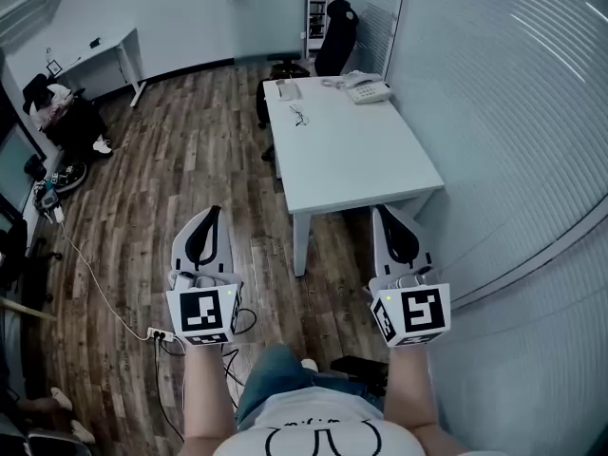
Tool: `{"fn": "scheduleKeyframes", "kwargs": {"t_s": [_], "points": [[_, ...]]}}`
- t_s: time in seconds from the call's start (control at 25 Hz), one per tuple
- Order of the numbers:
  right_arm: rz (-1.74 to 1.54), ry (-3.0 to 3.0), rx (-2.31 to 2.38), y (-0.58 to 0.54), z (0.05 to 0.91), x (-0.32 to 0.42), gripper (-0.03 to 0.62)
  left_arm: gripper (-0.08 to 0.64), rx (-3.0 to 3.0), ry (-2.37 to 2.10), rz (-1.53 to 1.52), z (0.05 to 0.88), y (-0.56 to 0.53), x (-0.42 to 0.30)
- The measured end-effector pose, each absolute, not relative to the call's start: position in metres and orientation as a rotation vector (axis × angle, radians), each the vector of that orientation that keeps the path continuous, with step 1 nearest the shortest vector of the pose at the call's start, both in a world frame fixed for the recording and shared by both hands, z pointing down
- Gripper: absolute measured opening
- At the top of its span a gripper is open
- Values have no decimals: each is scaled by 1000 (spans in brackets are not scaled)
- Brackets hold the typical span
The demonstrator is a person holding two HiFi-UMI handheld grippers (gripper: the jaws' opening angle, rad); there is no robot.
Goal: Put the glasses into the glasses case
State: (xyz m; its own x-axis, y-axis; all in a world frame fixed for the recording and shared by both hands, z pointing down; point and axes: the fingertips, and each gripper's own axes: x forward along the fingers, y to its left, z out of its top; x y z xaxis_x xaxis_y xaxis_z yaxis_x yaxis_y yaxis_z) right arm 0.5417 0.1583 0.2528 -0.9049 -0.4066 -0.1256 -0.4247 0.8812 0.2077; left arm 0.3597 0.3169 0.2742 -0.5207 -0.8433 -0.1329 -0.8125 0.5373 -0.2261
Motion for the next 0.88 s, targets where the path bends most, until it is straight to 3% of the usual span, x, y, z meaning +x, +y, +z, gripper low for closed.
{"fn": "scheduleKeyframes", "kwargs": {"t_s": [0.44,0.88], "points": [[365,3025,-588,110,273,438,11,17,-1424,2594,-213,300,261,262],[353,3031,-616,53,268,217,11,17,-1476,2580,-263,304,200,45]]}}
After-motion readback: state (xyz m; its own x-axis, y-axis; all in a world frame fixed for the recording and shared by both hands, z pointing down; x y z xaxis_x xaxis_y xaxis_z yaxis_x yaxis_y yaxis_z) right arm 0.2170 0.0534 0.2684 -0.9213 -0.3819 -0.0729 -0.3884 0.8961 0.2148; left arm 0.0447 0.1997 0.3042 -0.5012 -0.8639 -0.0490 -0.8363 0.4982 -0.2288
